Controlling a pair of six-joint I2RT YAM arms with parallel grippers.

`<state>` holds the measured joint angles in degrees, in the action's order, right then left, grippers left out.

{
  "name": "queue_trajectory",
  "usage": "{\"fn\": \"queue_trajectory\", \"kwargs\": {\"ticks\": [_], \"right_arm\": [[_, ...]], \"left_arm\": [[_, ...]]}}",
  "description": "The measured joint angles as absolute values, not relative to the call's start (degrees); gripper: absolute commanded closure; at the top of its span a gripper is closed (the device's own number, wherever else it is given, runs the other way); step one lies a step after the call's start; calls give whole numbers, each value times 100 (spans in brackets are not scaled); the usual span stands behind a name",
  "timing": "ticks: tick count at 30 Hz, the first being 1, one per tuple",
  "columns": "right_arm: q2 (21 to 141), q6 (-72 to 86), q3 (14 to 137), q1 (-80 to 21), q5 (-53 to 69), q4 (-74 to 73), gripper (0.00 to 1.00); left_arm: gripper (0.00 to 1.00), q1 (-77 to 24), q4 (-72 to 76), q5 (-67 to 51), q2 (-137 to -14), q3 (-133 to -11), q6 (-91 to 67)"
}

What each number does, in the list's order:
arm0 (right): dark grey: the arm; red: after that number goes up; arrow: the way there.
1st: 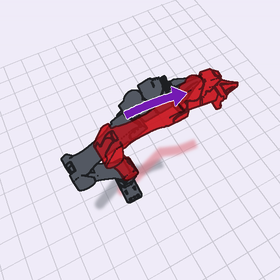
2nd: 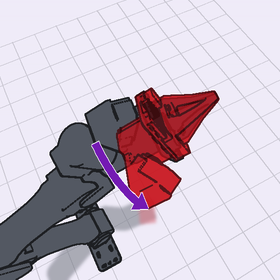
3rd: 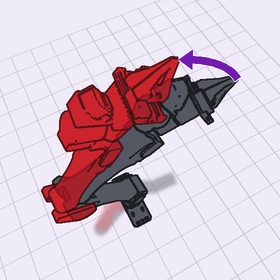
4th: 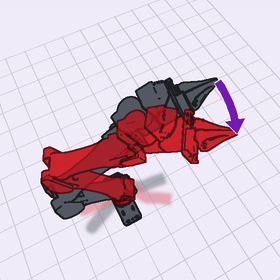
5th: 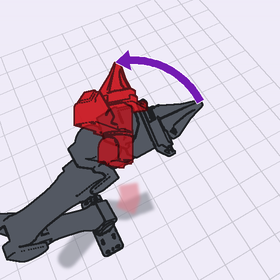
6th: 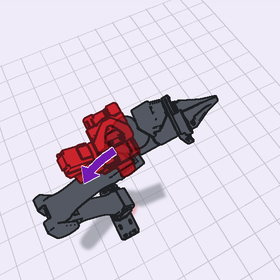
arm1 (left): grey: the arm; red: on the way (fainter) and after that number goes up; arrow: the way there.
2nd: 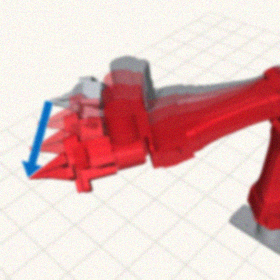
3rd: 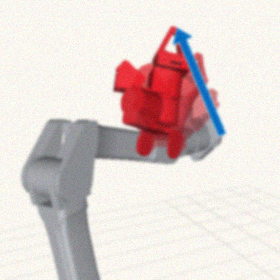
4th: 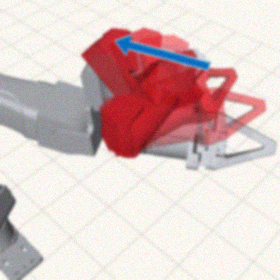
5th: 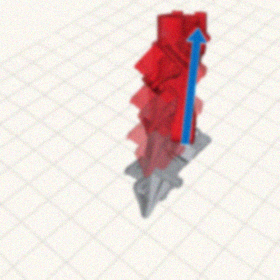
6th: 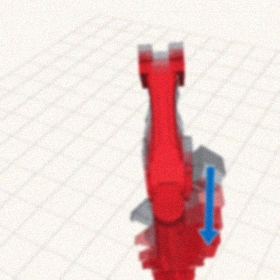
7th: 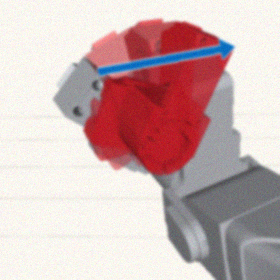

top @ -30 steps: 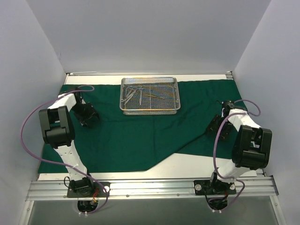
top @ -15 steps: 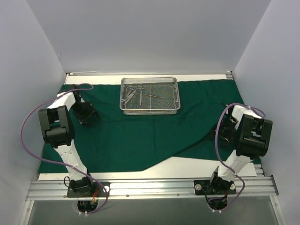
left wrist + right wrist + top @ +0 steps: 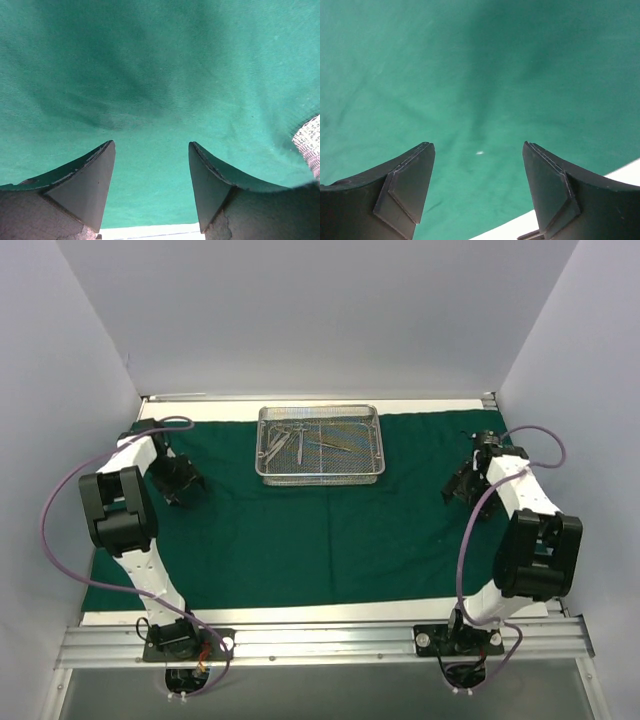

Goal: Open and lay out the surgical kit
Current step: Smooth out the surgical kit at the center of the board.

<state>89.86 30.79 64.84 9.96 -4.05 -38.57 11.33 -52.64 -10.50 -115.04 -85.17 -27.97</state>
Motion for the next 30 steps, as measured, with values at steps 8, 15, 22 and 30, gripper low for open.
{"fn": "queue_trajectory", "kwargs": {"ticks": [8, 15, 22, 30], "right_arm": [[9664, 2969, 6036, 360, 423, -3297, 26], [9354, 3249, 5124, -228, 823, -2711, 26], [9148, 3472, 4866, -187, 950, -2665, 24], [9835, 3159, 5894, -261, 825, -3267, 16]], "left_arm": [[27, 1135, -5295, -814, -11522, -8641, -2724], [26, 1135, -5439, -523, -11764, -8873, -2672], [24, 1162, -5645, -279, -11824, -9131, -2626], [21, 1199, -5699, -263, -11804, -9378, -2493]]}}
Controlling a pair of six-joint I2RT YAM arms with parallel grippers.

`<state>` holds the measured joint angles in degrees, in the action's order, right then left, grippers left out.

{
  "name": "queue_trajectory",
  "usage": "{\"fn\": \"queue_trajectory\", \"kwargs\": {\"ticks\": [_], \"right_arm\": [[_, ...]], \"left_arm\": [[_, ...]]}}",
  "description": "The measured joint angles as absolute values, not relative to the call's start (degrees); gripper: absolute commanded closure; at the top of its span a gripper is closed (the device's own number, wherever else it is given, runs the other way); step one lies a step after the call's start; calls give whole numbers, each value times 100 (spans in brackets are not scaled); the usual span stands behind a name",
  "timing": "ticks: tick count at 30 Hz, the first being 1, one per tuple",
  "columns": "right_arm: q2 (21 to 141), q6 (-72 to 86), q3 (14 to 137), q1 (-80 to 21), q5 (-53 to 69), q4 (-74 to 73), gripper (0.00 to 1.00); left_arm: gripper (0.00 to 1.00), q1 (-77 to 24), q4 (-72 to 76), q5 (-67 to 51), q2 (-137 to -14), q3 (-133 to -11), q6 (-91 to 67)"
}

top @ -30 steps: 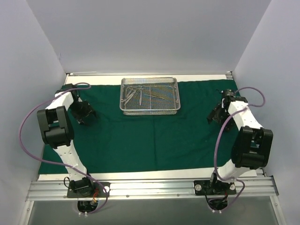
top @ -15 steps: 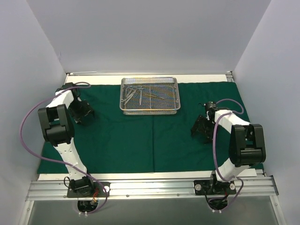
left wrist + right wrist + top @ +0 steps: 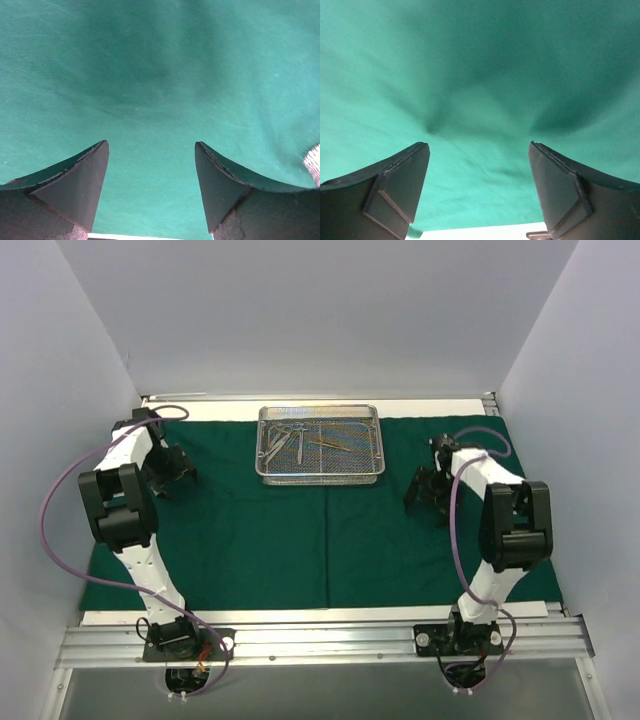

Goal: Open and lay out the surgical kit
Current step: Smooth out the surgical kit at the center of the board, then pick up the container from the surgical kit.

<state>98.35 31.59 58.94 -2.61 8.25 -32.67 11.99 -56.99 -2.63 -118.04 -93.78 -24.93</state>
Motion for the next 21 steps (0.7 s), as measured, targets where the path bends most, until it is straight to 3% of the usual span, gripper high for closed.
{"fn": "queue_trajectory", "kwargs": {"ticks": [8, 9, 10, 13, 21], "right_arm": [[11327, 1942, 9946, -897, 495, -3076, 11], [11465, 1852, 10322, -967, 523, -3070, 10], [11616, 1763, 10628, -1033, 591, -2995, 9], [12064, 1579, 11225, -1085, 847, -2836, 3], [13172, 1439, 11756, -1011, 1066, -2860, 4]], "left_arm": [[17, 764, -5446, -823, -11561, -9579, -2351], [14, 652, -5334, -965, -11533, -9603, -2327], [2, 537, -5229, -1120, -11518, -9638, -2307], [6, 196, -4838, -1533, -11515, -9765, -2294], [6, -513, -4346, -1503, -12134, -10847, -2458]]}}
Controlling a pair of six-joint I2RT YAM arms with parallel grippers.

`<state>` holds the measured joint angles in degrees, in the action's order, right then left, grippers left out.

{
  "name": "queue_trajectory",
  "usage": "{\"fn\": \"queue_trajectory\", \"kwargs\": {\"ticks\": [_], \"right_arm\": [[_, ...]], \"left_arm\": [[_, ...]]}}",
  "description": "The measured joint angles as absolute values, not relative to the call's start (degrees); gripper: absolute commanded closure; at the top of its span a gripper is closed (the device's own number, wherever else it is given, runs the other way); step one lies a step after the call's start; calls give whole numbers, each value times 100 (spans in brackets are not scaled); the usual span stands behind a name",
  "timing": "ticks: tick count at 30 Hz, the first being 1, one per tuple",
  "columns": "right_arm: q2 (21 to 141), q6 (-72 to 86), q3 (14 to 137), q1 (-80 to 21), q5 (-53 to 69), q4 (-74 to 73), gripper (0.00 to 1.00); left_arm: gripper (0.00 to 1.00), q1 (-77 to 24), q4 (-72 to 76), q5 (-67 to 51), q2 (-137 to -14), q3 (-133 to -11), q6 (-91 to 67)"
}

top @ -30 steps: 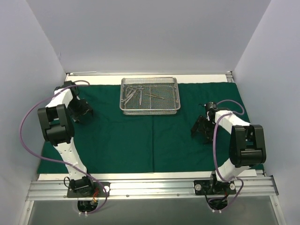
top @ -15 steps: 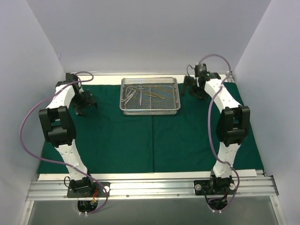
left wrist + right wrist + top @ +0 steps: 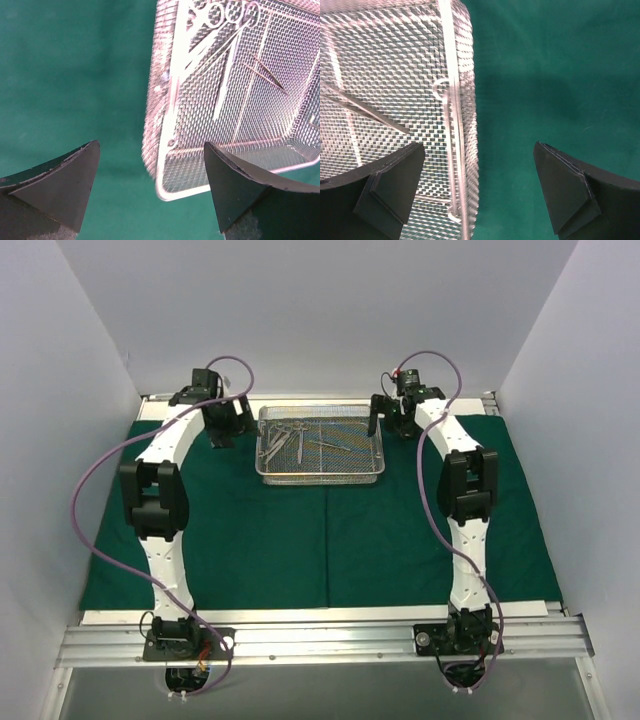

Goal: Open and lay out the surgical kit
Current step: Pick up the container from the surgical kit.

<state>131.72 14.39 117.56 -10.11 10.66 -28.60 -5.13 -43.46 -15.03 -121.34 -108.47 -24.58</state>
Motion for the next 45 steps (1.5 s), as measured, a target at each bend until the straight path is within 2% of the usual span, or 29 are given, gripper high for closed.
{"fn": "queue_trajectory", "kwargs": {"ticks": [4, 7, 9, 11, 12, 14, 15, 17, 18, 19, 21, 25, 33, 37, 45], "right_arm": [[13360, 1422, 11767, -1011, 1105, -2932, 11], [13447, 1424, 11830, -1011, 1144, -2952, 18], [13489, 1426, 11852, -1013, 1173, -2945, 22], [13537, 1424, 11856, -1017, 1223, -2947, 26], [13566, 1428, 11869, -1017, 1251, -2945, 34], [13633, 1441, 11891, -1022, 1306, -2945, 48], [13666, 1455, 11913, -1026, 1339, -2939, 54], [13716, 1492, 11924, -1041, 1413, -2915, 64], [13753, 1496, 11972, -1057, 1470, -2912, 74], [13802, 1507, 12044, -1083, 1553, -2902, 77], [13882, 1509, 12189, -1153, 1507, -2932, 89], [13976, 1522, 12422, -1247, 1334, -3072, 100], [14025, 1623, 12888, -1280, 1131, -3476, 100], [13802, 1664, 12746, -1304, 1142, -3605, 100], [11227, 1800, 10090, -1686, 1087, -3852, 100]], "left_arm": [[6, -856, -4392, -1256, -12523, -11194, -2488], [0, -1061, -4501, -1155, -12879, -11511, -2521], [19, -1142, -4580, -1111, -13085, -11633, -2565], [31, -1170, -4663, -1109, -13242, -11662, -2596], [41, -1168, -4707, -1111, -13303, -11668, -2593], [52, -1151, -4797, -1127, -13408, -11725, -2589], [56, -1144, -4821, -1138, -13454, -11762, -2567], [73, -1131, -4919, -1151, -13531, -11913, -2517], [80, -1129, -5000, -1151, -13585, -12040, -2515], [96, -1131, -5050, -1107, -13644, -12158, -2512], [98, -1146, -5258, -1026, -13753, -12425, -2475], [98, -1122, -5494, -919, -13874, -12698, -2366], [98, -1098, -5509, -976, -13819, -12698, -2342], [98, -1111, -5470, -956, -13349, -12274, -2322], [98, -1363, -5651, -812, -10807, -9863, -2228]]}}
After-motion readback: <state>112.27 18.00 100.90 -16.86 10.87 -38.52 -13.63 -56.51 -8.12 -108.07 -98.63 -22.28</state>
